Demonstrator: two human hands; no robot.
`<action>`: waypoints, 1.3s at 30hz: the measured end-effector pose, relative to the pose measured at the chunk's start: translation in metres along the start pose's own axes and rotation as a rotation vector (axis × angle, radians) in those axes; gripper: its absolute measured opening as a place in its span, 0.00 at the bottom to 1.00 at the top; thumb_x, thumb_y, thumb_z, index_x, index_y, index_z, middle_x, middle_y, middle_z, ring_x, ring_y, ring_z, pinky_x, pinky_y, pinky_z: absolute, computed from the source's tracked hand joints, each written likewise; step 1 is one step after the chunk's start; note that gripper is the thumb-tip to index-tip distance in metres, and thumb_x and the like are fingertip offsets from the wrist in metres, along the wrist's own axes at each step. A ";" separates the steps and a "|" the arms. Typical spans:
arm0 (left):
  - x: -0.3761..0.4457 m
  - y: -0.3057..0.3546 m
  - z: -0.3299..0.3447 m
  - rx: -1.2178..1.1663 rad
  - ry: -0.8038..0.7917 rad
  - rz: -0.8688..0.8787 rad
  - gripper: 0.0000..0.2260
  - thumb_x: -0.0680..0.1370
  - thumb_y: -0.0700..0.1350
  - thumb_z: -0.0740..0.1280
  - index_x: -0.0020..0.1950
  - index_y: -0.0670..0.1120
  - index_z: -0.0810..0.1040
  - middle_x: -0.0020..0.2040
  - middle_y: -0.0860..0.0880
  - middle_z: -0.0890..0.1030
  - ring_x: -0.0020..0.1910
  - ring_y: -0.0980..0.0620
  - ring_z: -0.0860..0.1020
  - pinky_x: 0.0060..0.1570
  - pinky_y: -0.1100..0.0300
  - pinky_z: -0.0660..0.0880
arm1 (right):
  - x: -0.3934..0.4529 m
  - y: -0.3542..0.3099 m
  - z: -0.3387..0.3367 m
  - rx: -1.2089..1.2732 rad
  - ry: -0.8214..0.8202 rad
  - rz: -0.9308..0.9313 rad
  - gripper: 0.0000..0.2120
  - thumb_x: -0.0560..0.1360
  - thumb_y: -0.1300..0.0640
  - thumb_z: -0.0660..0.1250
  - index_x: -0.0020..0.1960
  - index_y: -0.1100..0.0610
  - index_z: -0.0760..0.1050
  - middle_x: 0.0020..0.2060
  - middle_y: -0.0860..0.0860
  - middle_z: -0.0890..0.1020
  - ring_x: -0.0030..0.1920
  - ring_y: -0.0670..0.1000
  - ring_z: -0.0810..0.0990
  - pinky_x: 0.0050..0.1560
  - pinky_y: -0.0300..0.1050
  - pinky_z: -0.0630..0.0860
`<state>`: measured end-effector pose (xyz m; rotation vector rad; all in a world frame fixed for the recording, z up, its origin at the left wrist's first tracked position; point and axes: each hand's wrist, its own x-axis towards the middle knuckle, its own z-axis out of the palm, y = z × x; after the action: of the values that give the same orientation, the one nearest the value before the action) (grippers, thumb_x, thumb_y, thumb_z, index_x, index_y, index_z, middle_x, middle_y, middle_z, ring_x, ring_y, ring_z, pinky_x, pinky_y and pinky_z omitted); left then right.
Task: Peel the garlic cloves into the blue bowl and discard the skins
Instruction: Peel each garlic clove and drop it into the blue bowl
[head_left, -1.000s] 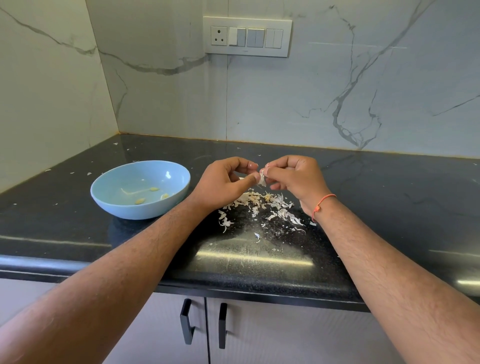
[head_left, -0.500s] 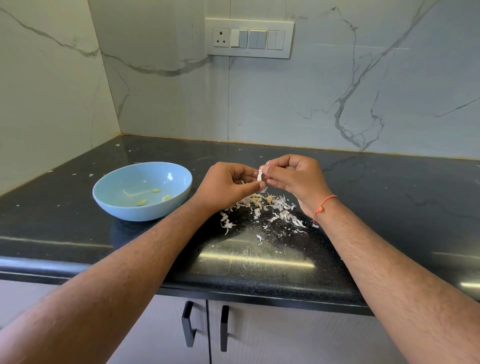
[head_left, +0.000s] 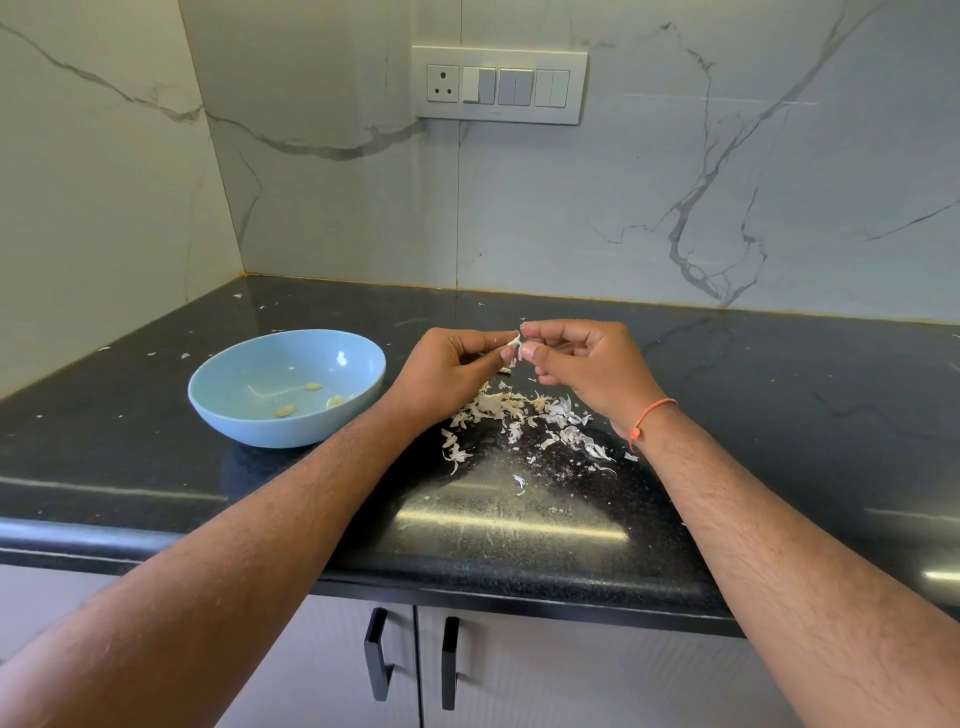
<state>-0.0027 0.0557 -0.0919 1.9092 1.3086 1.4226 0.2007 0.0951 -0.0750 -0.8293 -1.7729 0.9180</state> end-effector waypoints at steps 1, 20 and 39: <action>0.000 0.001 0.000 0.014 -0.012 0.010 0.12 0.83 0.42 0.70 0.67 0.44 0.84 0.45 0.53 0.87 0.29 0.67 0.74 0.34 0.73 0.70 | 0.000 0.000 0.001 0.001 0.002 -0.003 0.13 0.75 0.60 0.77 0.60 0.57 0.86 0.48 0.51 0.89 0.44 0.46 0.87 0.49 0.46 0.86; 0.001 -0.002 -0.002 -0.016 -0.048 0.043 0.18 0.75 0.38 0.79 0.65 0.45 0.84 0.53 0.51 0.89 0.47 0.56 0.86 0.52 0.58 0.83 | 0.001 0.005 -0.001 -0.200 0.004 -0.133 0.04 0.75 0.52 0.79 0.50 0.47 0.88 0.45 0.44 0.87 0.43 0.58 0.85 0.45 0.63 0.84; -0.003 0.002 -0.002 0.222 0.007 0.008 0.09 0.78 0.44 0.71 0.54 0.53 0.89 0.48 0.58 0.87 0.34 0.73 0.76 0.42 0.69 0.69 | 0.015 -0.034 -0.036 -0.878 -0.048 -0.089 0.03 0.76 0.51 0.75 0.46 0.48 0.88 0.38 0.43 0.86 0.40 0.43 0.82 0.48 0.40 0.78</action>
<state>-0.0036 0.0516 -0.0914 2.0518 1.5185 1.3356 0.2245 0.0987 -0.0296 -1.2490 -2.2479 0.0505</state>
